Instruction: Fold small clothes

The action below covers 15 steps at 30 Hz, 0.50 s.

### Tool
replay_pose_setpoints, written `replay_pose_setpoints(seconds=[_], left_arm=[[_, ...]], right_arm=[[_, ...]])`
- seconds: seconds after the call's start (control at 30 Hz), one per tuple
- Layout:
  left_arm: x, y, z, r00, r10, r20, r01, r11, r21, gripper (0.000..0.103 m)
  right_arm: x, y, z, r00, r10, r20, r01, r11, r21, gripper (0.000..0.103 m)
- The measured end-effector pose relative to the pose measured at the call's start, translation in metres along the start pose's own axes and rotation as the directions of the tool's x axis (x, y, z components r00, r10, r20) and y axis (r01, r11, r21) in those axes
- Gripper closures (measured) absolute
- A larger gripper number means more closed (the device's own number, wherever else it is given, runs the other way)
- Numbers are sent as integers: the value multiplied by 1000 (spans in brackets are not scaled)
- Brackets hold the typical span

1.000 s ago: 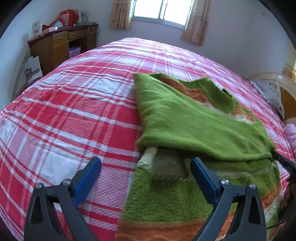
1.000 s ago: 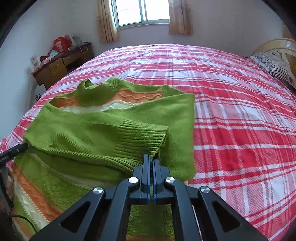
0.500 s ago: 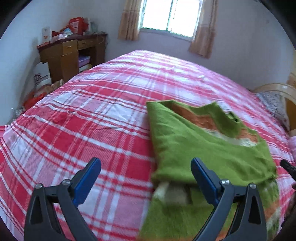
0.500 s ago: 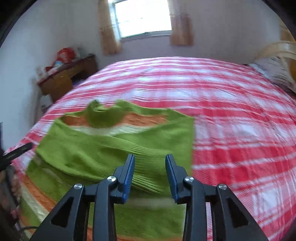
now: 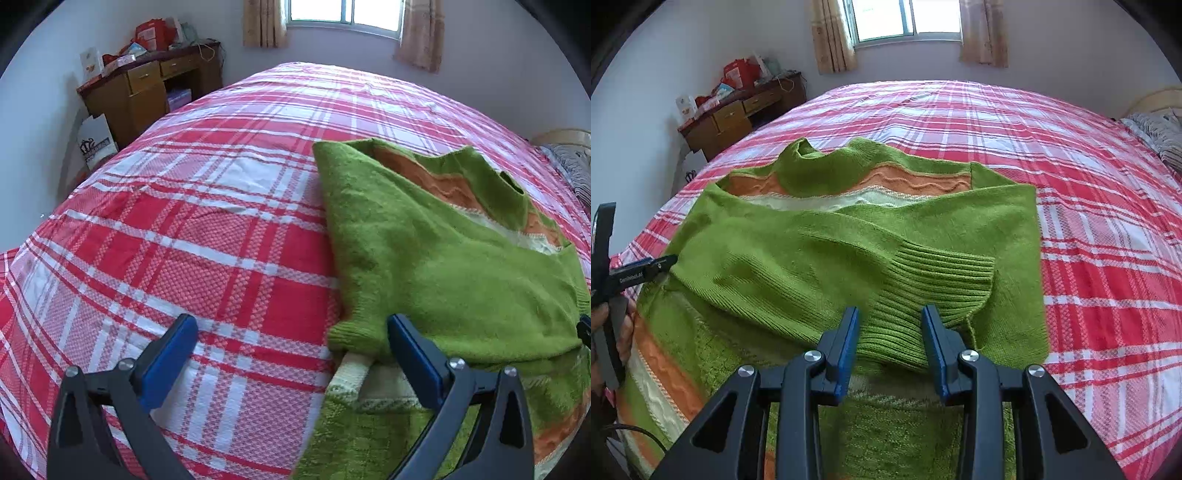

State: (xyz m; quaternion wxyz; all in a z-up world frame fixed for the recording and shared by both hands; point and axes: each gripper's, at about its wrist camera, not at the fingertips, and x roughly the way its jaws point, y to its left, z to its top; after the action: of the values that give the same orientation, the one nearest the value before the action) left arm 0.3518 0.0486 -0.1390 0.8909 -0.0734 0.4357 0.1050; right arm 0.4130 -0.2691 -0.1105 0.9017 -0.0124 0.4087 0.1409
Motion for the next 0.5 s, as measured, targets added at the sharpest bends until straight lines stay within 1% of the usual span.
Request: replay_pose_setpoints(seconds=[0.07, 0.17, 0.33, 0.43, 0.5], left_arm=[[0, -1, 0, 1000, -7, 0, 7, 1000, 0, 0], [-3, 1, -2, 999, -35, 0, 35, 999, -4, 0], [-9, 1, -8, 999, -37, 15, 37, 999, 8, 0], [-8, 2, -7, 999, -39, 11, 39, 999, 7, 0], [-8, 3, -7, 999, -40, 17, 40, 999, 7, 0]], right_arm=[[3, -2, 2, 1000, 2, -3, -2, 1000, 8, 66], [5, 2, 4, 1000, -10, 0, 10, 1000, 2, 65], [3, -1, 3, 1000, -2, 2, 2, 1000, 14, 65], [-2, 4, 9, 1000, -15, -18, 15, 1000, 2, 65], [-5, 9, 16, 1000, -4, -21, 4, 1000, -13, 65]])
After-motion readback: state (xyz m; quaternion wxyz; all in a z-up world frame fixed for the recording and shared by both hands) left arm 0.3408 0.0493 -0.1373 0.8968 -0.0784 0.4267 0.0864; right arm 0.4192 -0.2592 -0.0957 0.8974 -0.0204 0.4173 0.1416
